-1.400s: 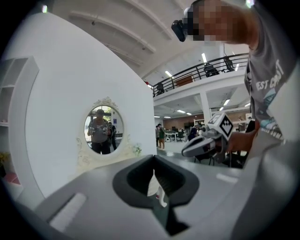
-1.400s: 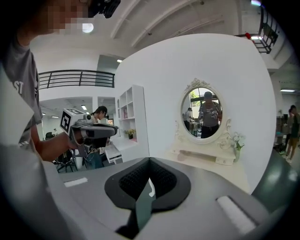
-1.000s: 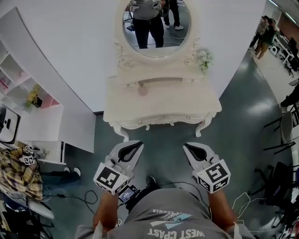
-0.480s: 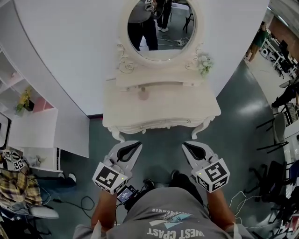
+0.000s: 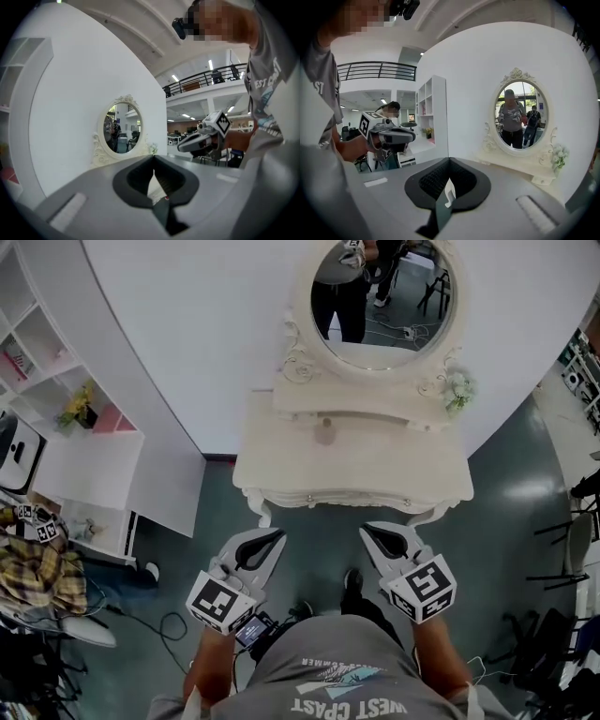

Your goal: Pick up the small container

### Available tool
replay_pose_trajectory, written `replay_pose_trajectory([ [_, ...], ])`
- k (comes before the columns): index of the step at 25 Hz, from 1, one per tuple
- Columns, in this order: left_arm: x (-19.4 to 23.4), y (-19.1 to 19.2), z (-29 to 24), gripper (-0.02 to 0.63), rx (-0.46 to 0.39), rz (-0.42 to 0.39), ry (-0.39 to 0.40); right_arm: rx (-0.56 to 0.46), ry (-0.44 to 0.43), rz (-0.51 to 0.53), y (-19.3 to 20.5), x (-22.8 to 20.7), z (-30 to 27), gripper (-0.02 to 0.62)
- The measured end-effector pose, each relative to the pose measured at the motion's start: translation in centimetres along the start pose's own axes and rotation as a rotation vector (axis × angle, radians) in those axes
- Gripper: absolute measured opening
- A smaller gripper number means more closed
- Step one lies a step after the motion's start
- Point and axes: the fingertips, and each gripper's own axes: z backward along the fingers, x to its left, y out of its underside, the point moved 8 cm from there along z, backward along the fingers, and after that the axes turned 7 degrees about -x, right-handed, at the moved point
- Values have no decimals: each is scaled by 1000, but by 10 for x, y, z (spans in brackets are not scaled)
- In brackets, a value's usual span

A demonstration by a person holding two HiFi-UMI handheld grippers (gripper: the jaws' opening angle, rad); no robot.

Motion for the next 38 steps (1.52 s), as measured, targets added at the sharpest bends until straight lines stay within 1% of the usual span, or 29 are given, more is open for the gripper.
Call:
replay_pose_trajectory([
  [3, 7, 3, -17, 3, 24, 0, -30, -4, -25, -5, -1, -24, -14, 2],
  [6, 10, 4, -42, 3, 31, 0, -57, 3, -63, -6, 3, -48, -21, 2],
  [10, 2, 1, -80, 3, 28, -4, -91, 13, -99, -11, 11, -91, -22, 2],
  [12, -2, -2, -100, 3, 29, -15, -103, 7, -110, -7, 10, -114, -19, 2],
  [16, -11, -9, -130, 3, 32, -42, -153, -9, -156, 5, 10, -155, -21, 2],
  [20, -14, -14, -150, 3, 44, -73, -206, -24, -215, 8, 12, -179, -27, 2],
  [23, -15, -18, -163, 3, 62, -80, -233, -29, -238, 10, 15, -197, -33, 2],
  [26, -9, -17, -171, 3, 75, -90, -229, -24, -238, -7, 19, -211, -42, 2],
  [30, 21, -15, -181, 3, 89, -89, -222, 0, -220, -24, 20, -220, -66, 2],
  [34, 57, -3, -193, 3, 86, -57, -154, 25, -170, -40, 15, -218, -86, 2],
  [38, 99, 5, -213, 3, 86, -43, -84, 39, -94, -47, 7, -220, -106, 2],
])
